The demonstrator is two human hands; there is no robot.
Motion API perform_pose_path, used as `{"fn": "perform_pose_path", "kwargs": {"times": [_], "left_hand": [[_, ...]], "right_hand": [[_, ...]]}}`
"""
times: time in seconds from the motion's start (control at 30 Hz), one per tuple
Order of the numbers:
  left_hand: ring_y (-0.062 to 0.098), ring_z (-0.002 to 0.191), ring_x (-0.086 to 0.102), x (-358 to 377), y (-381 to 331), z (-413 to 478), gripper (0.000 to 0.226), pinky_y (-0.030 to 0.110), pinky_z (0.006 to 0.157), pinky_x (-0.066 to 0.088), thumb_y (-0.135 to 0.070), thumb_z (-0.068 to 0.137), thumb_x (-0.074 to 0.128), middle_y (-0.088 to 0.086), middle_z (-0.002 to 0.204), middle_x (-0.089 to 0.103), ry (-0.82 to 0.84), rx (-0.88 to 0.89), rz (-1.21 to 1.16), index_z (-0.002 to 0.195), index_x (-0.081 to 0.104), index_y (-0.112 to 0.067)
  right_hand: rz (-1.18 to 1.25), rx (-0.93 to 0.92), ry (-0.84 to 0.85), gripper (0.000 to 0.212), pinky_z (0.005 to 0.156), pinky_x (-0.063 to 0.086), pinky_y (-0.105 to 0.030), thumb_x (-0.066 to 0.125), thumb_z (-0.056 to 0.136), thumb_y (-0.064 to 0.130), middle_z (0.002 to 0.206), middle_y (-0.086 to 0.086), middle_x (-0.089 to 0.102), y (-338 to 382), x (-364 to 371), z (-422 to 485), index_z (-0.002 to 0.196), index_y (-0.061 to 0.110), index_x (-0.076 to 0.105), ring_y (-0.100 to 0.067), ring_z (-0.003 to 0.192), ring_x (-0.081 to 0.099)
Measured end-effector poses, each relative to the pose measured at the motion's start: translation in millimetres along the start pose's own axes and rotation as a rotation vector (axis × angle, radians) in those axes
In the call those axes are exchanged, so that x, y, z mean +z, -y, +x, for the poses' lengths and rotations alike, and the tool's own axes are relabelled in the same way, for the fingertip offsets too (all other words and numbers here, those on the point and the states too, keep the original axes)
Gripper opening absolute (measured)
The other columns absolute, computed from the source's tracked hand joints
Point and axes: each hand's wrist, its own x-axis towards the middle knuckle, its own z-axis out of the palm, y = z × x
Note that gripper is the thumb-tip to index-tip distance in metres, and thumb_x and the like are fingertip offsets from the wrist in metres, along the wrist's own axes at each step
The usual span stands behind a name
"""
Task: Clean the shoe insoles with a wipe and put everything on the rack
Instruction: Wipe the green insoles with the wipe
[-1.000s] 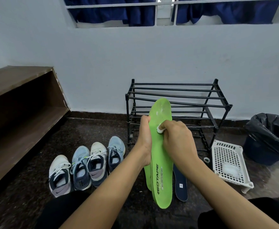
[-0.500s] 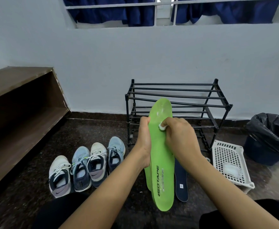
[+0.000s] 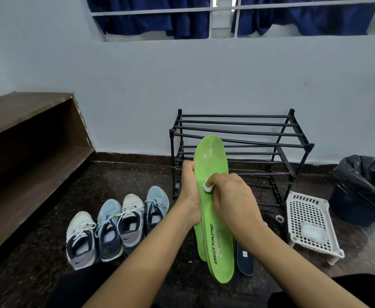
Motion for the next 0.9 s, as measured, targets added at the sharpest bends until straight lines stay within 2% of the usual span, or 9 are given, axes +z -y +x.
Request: {"fn": "perform_pose_path", "kwargs": {"times": [0.2,0.33,0.43,0.57,0.67,0.8,0.9], "left_hand": [[0.014,0.043,0.043,11.0,4.6,-4.9,0.043,0.019,0.046,0.033,-0.038,0.09,0.027,-0.002,0.05,0.043,0.083,-0.006,0.016,0.054,0.041,-0.019],[0.013,0.041,0.047,7.4,2.9,-2.0,0.059,0.021,0.047,0.036,-0.041,0.092,0.026,-0.003,0.047,0.048,0.088,0.013,0.025,0.043,0.051,-0.021],[0.013,0.045,0.052,3.0,0.5,0.1,0.066,0.026,0.052,0.038,-0.048,0.094,0.027,-0.002,0.05,0.055,0.055,0.028,0.033,0.042,0.059,-0.021],[0.016,0.052,0.054,0.1,0.7,3.9,0.065,0.028,0.055,0.04,-0.05,0.094,0.028,0.0,0.056,0.059,0.022,0.052,0.033,0.048,0.063,-0.021],[0.018,0.056,0.056,1.6,3.6,4.0,0.064,0.029,0.057,0.042,-0.05,0.095,0.026,0.001,0.058,0.061,0.041,0.061,0.056,0.052,0.065,-0.021],[0.015,0.048,0.055,8.0,7.1,0.2,0.058,0.022,0.05,0.042,-0.043,0.096,0.025,0.001,0.055,0.059,0.093,0.061,0.074,0.059,0.061,-0.018],[0.016,0.049,0.055,7.8,4.7,-1.5,0.054,0.023,0.052,0.042,-0.043,0.095,0.026,0.001,0.056,0.059,0.111,0.052,0.075,0.062,0.06,-0.016]], "right_hand": [[-0.053,0.043,-0.106,0.023,0.066,0.045,-0.037,0.049,0.082,-0.005,0.089,-0.003,0.063,-12.2,-3.8,13.8,0.091,0.011,0.063,-0.026,0.091,0.051],[-0.006,0.037,-0.127,0.025,0.068,0.045,-0.037,0.051,0.08,-0.007,0.087,-0.003,0.065,-11.7,-1.7,12.7,0.088,0.012,0.065,-0.025,0.087,0.053],[0.032,-0.006,-0.088,0.025,0.071,0.045,-0.036,0.052,0.079,-0.008,0.084,-0.004,0.066,-5.0,2.8,2.5,0.087,0.012,0.066,-0.025,0.086,0.054],[0.037,-0.028,-0.011,0.024,0.075,0.046,-0.038,0.05,0.083,-0.003,0.089,-0.002,0.064,-2.4,4.4,-3.1,0.093,0.014,0.065,-0.022,0.093,0.053],[0.028,0.002,-0.028,0.025,0.078,0.047,-0.04,0.05,0.084,-0.002,0.092,-0.003,0.065,-8.3,-0.8,7.3,0.094,0.014,0.066,-0.022,0.096,0.053],[0.023,0.074,-0.13,0.026,0.074,0.046,-0.038,0.05,0.082,-0.005,0.091,-0.005,0.066,-19.5,-6.1,20.3,0.091,0.012,0.067,-0.027,0.092,0.055],[0.026,0.077,-0.134,0.027,0.075,0.046,-0.038,0.05,0.081,-0.006,0.092,-0.005,0.067,-17.8,-4.9,18.6,0.091,0.013,0.067,-0.026,0.092,0.055]]}}
